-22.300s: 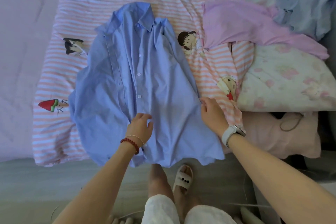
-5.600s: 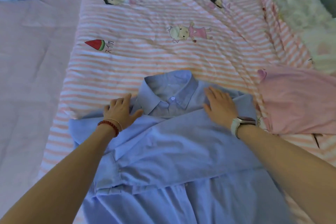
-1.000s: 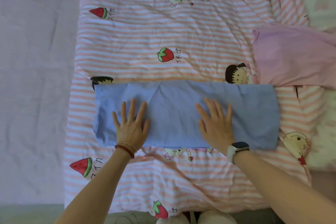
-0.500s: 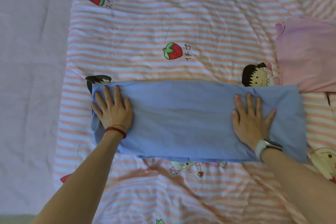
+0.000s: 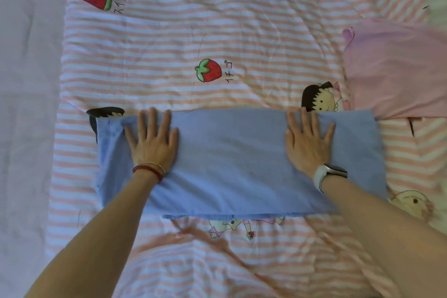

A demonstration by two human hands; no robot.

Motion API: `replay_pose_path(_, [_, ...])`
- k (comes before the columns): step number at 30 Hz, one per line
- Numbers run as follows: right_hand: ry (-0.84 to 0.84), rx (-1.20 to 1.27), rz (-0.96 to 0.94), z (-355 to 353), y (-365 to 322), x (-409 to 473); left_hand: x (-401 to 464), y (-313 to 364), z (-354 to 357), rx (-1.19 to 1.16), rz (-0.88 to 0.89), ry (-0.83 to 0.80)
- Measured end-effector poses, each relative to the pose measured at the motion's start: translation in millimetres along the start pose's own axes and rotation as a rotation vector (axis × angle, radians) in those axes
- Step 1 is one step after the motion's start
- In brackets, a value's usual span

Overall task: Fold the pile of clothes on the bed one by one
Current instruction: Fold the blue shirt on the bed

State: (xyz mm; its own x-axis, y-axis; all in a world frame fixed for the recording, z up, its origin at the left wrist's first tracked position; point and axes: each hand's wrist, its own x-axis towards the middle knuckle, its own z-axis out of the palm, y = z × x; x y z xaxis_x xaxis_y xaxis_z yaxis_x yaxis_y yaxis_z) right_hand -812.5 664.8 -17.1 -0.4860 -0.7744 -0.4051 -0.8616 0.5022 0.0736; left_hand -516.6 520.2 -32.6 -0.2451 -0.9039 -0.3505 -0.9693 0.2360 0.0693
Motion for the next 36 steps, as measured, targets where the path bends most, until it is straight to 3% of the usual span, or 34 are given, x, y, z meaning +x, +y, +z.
replay_pose_path(4, [-0.012,-0.035,0.138,6.5,67.4,-12.4,-2.3,-19.7,-13.6,0.017,-0.151,-0.055])
replay_pose_path(8, [0.010,0.084,0.220,8.9,99.3,-24.3,-16.5,5.4,-20.4,-0.043,-0.207,-0.018])
replay_pose_path(13, [0.178,0.616,0.377,6.0,102.7,-48.2,-77.3,75.8,-3.3,-0.074,0.127,0.158])
replay_pose_path(15, [0.205,0.777,0.454,8.3,104.4,-59.8,-106.9,108.6,7.9,-0.054,0.246,0.120])
replay_pose_path(17, [0.213,0.778,0.483,10.6,108.1,-69.4,-125.8,131.2,18.1,-0.045,0.298,0.048])
replay_pose_path(21, [0.193,0.820,0.461,12.2,112.4,-77.3,-130.1,135.5,38.0,0.019,0.239,-0.064])
replay_pose_path(27, [0.148,1.136,0.441,10.2,108.4,-78.8,-129.0,138.5,38.2,0.098,0.181,-0.123])
replay_pose_path(36, [0.339,1.024,0.005,17.6,105.1,-78.1,-128.5,146.9,37.3,0.166,0.144,-0.169])
